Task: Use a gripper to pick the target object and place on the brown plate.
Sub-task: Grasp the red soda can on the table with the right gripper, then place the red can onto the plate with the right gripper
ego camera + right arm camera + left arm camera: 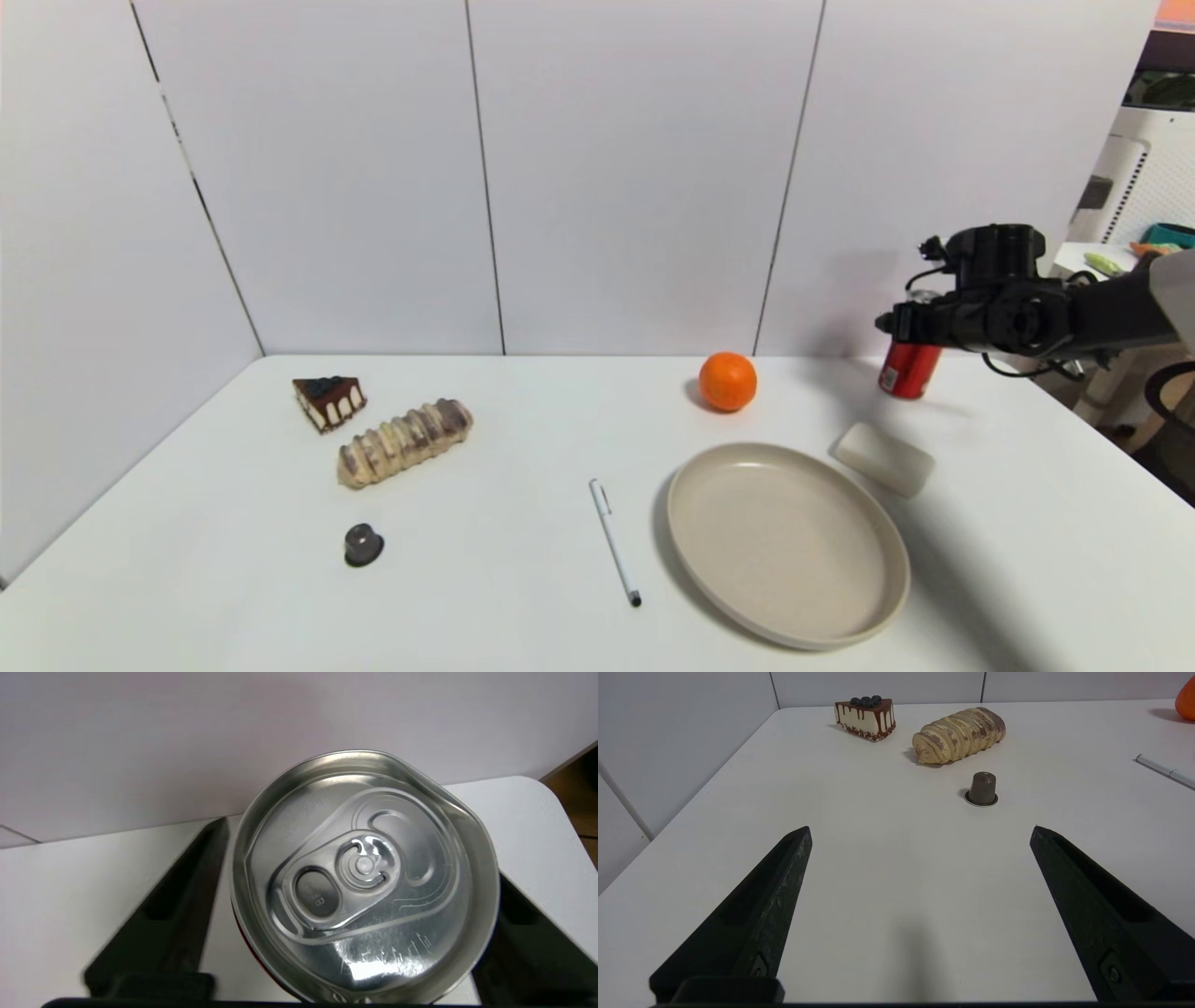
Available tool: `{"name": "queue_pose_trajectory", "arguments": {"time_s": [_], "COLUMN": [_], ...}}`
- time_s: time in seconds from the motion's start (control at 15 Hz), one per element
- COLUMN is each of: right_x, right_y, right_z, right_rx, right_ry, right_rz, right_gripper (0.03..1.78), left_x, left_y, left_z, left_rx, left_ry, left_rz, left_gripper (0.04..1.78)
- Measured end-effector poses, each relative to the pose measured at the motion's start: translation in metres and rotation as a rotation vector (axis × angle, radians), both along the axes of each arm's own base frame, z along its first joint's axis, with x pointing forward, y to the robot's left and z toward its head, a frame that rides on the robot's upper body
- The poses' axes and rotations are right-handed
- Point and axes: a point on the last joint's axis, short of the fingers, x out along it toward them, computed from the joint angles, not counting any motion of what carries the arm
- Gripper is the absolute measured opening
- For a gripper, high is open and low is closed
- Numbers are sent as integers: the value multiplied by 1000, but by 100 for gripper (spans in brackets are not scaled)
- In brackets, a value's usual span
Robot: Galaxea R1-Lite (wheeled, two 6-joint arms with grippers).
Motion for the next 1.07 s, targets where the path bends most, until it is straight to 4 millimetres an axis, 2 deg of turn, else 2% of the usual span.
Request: {"name": "queue_pose_trajectory", "arguments": {"time_s": [0.13,0.2,0.73,0.87,1.07], "right_x": [0,0,-2,-5,-17], "right_y": [0,0,2,3,15], "right_z": [0,1,2,8,28], "right_rx": [-1,0,0,4,11], "right_ry": [0,0,5,5,-21], "right_rz": [0,1,4,7,34], "right_gripper": [108,100,93,92,91], "left_x": [0,0,0,0,0], "left_y": [0,0,0,0,0], "left_z": [0,0,0,0,0], "left_rx": [0,0,0,0,0], "left_ry": [0,0,0,0,0], "left_rz": [0,0,0,0,0], "left_gripper": [169,169,169,169,169]}}
